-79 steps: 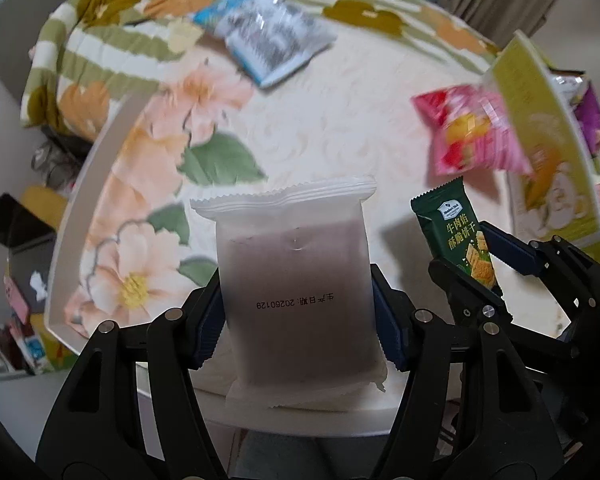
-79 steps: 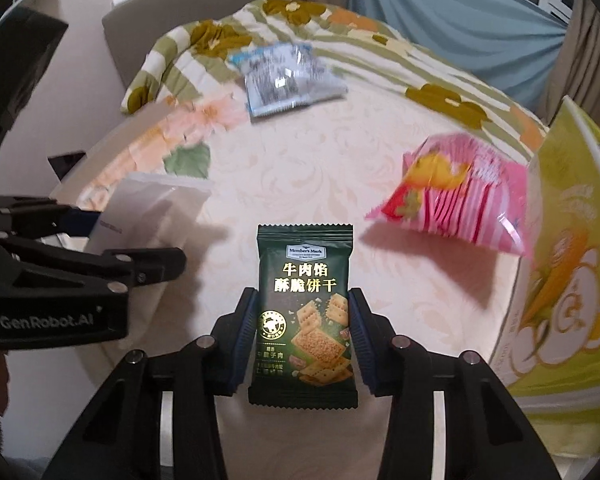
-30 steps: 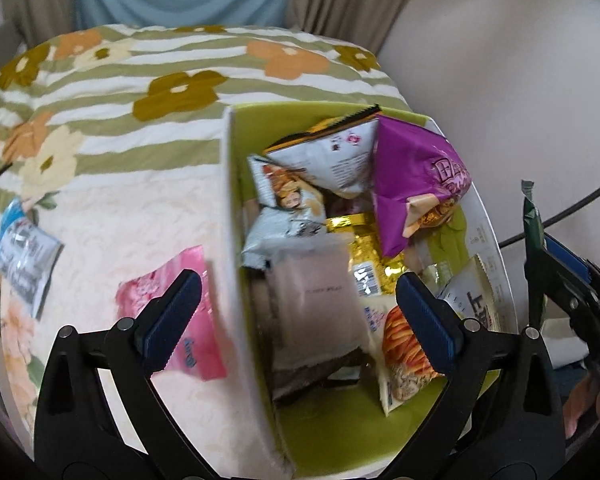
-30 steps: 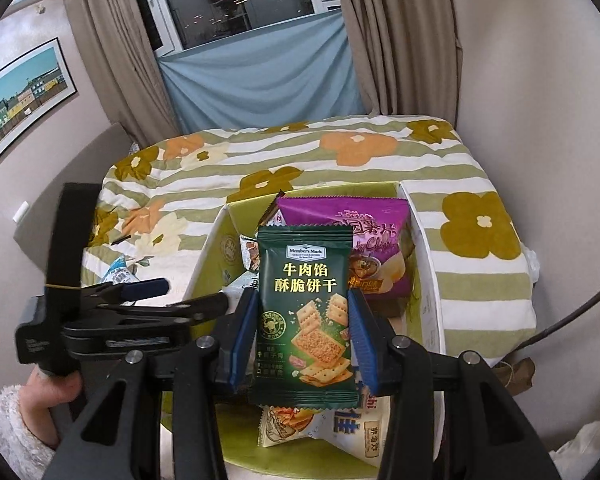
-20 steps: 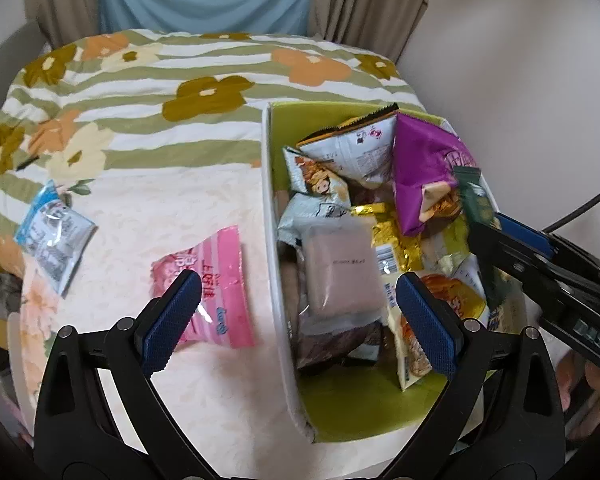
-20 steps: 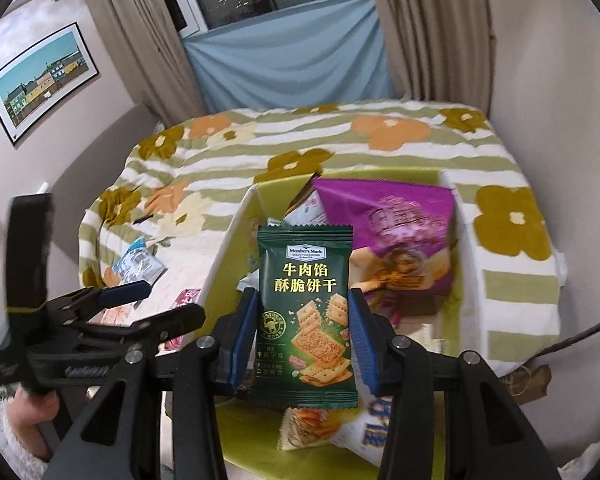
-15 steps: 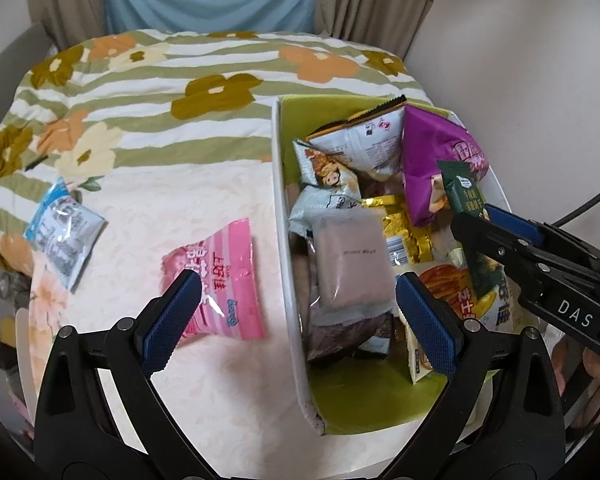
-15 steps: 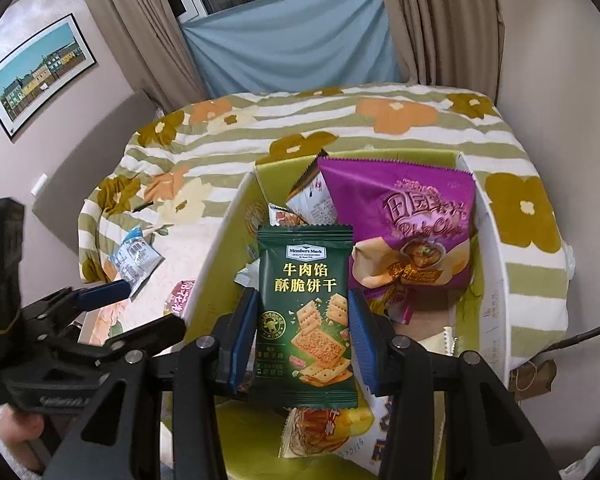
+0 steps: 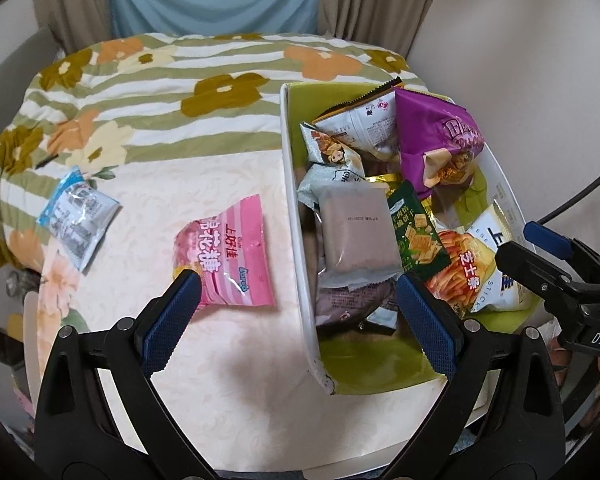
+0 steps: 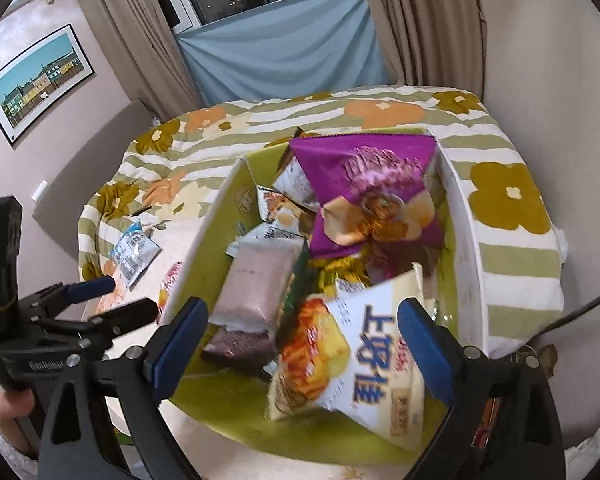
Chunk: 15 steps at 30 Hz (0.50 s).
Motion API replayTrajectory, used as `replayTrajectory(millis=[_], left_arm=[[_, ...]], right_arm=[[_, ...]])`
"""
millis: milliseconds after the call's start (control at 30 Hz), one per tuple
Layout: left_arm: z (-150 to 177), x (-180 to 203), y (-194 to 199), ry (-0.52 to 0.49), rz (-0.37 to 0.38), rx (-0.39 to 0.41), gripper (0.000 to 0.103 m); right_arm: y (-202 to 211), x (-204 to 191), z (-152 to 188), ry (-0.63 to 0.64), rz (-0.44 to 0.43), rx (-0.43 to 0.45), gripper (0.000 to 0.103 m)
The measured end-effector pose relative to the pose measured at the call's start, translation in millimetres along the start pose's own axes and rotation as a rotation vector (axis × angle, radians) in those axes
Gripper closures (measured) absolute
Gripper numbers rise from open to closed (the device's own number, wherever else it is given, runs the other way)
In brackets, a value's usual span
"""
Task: Organize snacks
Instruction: 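Open the right tool over the box to drop the green cracker packet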
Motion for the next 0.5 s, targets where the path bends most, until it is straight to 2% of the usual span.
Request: replayTrajectory(millis=[167,267,500], left_arm=[[3,0,15,-0.009,-0.016,0.027,0.006],[3,-7,26,-0.005,-0.041,0.044,0.006],[7,-49,61,0.06,-0.088,0.102,0.006]], right_arm=[[7,-4,1,0.034,0.025,0.019,0.008],[7,-6,-1,0.021,0.003,0.002,0.008],[20,-29,-14,0.058,-0.005,0.031,0.008]])
Point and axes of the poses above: each gripper's, at about its wrist camera, not at the fingertips, and y roughly against the way its jaws point, x to its right, z to its underside, the point moved 1 cm from there along -y, roughly the way its jaws point, and after that the axes turned 12 degrees about y, right-handed, at the moved point
